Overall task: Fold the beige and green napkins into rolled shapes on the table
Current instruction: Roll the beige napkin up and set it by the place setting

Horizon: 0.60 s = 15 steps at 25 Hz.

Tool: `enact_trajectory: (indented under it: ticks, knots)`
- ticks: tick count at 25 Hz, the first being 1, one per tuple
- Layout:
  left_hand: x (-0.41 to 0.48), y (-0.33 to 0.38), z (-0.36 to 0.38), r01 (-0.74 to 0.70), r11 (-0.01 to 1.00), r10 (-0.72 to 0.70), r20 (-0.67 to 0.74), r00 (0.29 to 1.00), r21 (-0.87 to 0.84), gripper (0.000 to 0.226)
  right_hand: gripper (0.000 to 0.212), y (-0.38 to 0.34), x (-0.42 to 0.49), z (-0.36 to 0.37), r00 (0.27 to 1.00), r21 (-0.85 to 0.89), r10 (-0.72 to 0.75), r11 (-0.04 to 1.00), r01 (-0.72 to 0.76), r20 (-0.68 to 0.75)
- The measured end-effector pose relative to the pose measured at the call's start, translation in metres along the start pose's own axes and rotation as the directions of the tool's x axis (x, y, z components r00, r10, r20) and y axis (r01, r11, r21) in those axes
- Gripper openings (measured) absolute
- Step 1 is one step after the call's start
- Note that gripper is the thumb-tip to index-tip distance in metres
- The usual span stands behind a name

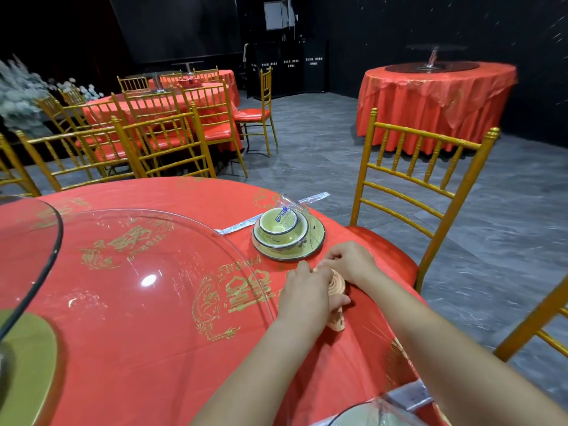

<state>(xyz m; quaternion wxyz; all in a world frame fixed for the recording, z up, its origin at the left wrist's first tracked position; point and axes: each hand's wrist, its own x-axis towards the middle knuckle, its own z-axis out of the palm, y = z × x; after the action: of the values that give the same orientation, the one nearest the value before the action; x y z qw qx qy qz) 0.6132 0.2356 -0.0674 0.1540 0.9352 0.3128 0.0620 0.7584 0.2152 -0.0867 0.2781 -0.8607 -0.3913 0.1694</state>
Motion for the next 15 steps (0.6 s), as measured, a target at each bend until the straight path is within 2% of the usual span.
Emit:
enact_trajectory:
  ticks: [3, 5, 7, 9, 13, 15]
  knots:
    - [-0.006, -0.005, 0.008, -0.038, 0.999, 0.037, -0.081, 0.996, -0.019, 0.057, 0.009, 0.009, -0.007, -0.005, 0.996, 0.236, -0.041, 0.97, 0.06, -0.082]
    - [-0.01, -0.011, 0.016, -0.061, 0.997, 0.057, -0.093, 0.994, -0.039, 0.063, 0.016, 0.011, -0.022, -0.01, 0.979, 0.338, -0.08, 0.931, 0.14, -0.186]
    - [-0.013, -0.014, 0.023, -0.087, 0.992, 0.079, -0.084, 0.993, -0.092, 0.068, 0.021, 0.013, -0.038, -0.009, 0.979, 0.386, -0.144, 0.903, 0.189, -0.143]
    - [-0.012, -0.016, 0.025, -0.105, 0.98, 0.089, -0.098, 0.991, -0.167, 0.069, 0.027, 0.018, -0.053, 0.001, 0.976, 0.399, -0.213, 0.893, 0.208, -0.032]
    - [-0.01, -0.017, 0.027, -0.134, 0.942, 0.084, -0.169, 0.982, -0.306, 0.07, 0.049, 0.03, -0.063, 0.014, 0.971, 0.483, -0.236, 0.856, 0.184, 0.048]
    - [-0.008, -0.02, 0.029, -0.129, 0.94, 0.077, -0.174, 0.982, -0.317, 0.07, 0.062, 0.03, -0.063, 0.015, 0.97, 0.423, -0.237, 0.885, 0.192, 0.056]
